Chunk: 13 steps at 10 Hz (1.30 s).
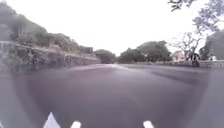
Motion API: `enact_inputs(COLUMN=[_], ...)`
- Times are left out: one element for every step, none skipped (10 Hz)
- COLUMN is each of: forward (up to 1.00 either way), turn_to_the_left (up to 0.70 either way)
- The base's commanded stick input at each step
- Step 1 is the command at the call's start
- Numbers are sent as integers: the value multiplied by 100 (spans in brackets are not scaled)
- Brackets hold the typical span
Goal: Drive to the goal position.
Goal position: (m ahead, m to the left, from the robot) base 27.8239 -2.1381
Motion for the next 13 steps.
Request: enact_inputs(forward=[70, 70, 70, 70, 70, 70, 70, 70, 70, 70, 70, 70, 70], turn_to_the_left=[0, 0, 0, 0, 0, 0, 0, 0, 0, 0, 0, 0, 0])
